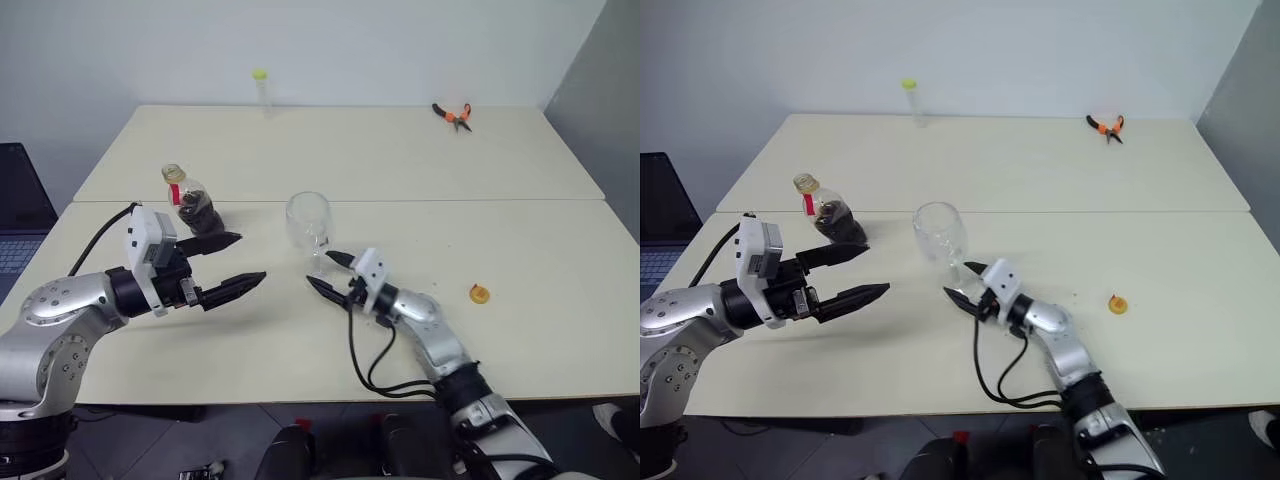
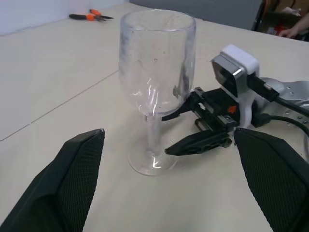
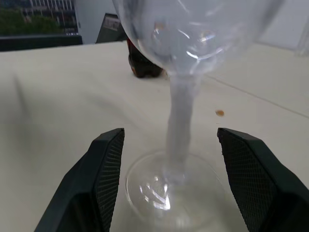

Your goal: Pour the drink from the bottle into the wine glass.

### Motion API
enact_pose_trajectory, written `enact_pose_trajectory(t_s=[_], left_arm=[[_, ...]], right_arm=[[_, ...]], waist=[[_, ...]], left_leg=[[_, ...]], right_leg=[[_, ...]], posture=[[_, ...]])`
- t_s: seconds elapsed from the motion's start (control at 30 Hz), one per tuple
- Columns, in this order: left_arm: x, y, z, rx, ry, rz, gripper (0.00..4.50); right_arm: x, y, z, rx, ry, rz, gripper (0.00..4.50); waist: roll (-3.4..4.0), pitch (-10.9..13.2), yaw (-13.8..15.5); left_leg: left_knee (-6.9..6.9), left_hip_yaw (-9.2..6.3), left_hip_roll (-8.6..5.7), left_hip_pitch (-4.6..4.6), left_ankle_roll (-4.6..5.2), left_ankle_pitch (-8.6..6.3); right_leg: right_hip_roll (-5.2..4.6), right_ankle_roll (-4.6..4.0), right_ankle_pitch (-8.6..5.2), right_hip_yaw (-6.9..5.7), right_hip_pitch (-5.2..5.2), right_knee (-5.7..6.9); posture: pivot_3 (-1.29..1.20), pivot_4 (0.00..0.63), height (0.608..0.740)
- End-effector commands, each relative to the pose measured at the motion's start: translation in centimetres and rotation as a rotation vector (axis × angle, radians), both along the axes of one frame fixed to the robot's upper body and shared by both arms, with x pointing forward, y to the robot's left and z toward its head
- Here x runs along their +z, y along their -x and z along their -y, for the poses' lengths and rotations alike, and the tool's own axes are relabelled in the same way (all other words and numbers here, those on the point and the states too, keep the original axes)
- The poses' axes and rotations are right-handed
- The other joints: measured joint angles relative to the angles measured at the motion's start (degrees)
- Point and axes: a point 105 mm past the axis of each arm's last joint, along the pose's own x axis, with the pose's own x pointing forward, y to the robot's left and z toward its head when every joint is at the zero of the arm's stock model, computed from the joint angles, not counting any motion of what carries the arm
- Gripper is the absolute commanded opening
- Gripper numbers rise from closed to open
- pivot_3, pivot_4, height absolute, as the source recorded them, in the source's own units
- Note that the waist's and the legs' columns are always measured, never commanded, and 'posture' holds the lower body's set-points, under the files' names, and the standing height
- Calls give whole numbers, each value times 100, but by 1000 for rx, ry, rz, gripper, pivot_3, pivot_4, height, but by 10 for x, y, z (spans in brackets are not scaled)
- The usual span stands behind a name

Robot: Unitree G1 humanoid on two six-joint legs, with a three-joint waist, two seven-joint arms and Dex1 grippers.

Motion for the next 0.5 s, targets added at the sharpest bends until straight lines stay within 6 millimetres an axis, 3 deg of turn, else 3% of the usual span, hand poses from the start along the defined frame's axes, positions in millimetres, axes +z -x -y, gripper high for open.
enact_pose_trajectory(t_s=[0.03, 0.07, 0.2, 0.33, 0.5], left_arm=[[6, -2, -1, 29, 5, 52, 4500], [6, -3, -2, 40, 9, 57, 4500], [3, -3, -2, 78, 23, 66, 4500], [-7, -15, -27, 300, 74, 96, 4500], [-29, -27, -58, 587, 91, 124, 4500]], right_arm=[[18, 12, 10, 24, 10, 30, 4181], [18, 15, 13, 23, 21, 24, 4471], [32, 27, 26, 16, 19, 4, 4471], [55, 41, 51, -24, -6, -5, 4471], [81, 60, 64, -6, -31, -9, 4471]], waist=[[0, 0, 6], [0, 0, 9], [0, 0, -12], [0, 0, 40], [-2, -1, 112]], left_leg=[[-1, 0, 0, 0, 0, 0], [-1, 0, 2, 1, 0, 0], [-3, 0, 14, 2, 0, 0], [-1, 2, 10, -2, -1, -1], [1, -2, 12, -1, 0, -2]], right_leg=[[0, 0, 0, 0, 0, 0], [1, 0, 0, -1, 0, 1], [8, -1, 0, -2, -2, 2], [1, 0, 0, 0, 0, -5], [2, 0, 0, -5, 2, -5]], posture=[[0, 150, 740], [0, 150, 740], [0, 150, 740], [0, 150, 740], [0, 150, 740]])
